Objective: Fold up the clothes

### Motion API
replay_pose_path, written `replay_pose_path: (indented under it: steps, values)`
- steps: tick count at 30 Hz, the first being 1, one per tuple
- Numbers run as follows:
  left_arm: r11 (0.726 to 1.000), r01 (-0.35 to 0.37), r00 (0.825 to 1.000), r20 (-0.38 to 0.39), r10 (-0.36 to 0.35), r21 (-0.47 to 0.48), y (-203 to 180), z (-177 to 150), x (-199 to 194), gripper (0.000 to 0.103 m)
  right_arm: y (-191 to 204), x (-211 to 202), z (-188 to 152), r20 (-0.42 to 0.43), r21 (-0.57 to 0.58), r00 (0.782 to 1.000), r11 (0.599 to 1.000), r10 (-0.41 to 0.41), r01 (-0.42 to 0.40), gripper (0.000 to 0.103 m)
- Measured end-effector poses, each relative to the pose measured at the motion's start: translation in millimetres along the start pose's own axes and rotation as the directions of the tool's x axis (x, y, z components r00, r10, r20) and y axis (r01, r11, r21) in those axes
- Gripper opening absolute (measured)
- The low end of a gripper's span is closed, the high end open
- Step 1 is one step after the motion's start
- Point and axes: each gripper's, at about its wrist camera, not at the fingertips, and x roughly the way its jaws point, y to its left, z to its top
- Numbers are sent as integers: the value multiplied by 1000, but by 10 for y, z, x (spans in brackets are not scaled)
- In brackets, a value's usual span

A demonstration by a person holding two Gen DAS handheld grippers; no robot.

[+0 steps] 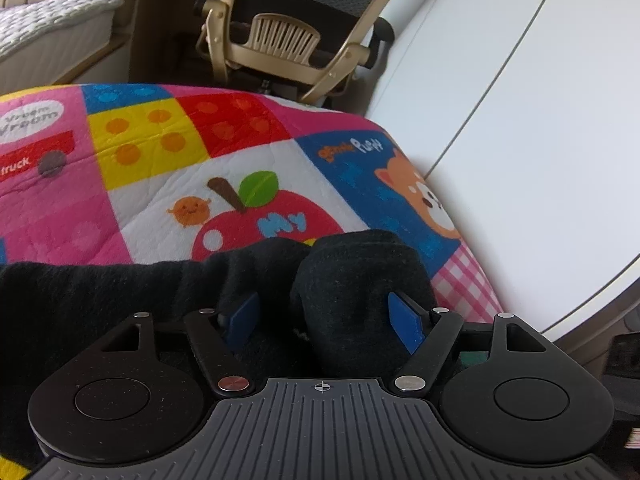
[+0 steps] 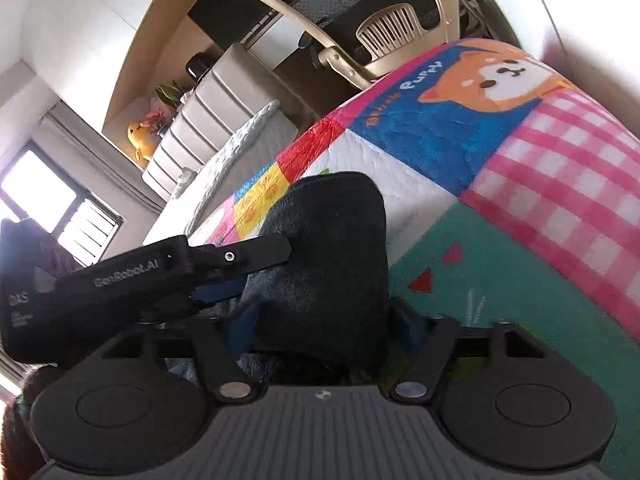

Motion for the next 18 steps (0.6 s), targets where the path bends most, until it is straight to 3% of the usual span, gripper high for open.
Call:
replay_pose_path:
  steps: [2,7,12,13,16,18]
  values:
    - [1000,-3,1000,7,3,-8,32,-4,-52,77,217,12,-48,13,-144,997,986,-77,78,49]
    - [1000,-18,998,61,20,-20,88,9,-279,80,665,45,-173,75,-396,978,895,-193,207,45]
    - [1000,5,994,109,-6,14,21,36,-474,93,1142,95,-540,192,-653,946,686,-260,321,46]
    - [1000,-2,994,113,-1,29,-3,35,-487,93,1185,103,-583,202,-669,944,667,-260,327,46]
    - [997,-46,994,104,39,62,-23,-1,-437,93,1198,110,-588,197,-661,946,678,-256,322,46]
    - [995,-79,994,86,73,65,2,-34,-364,93,1222,119,-619,205,-685,943,650,-262,329,46]
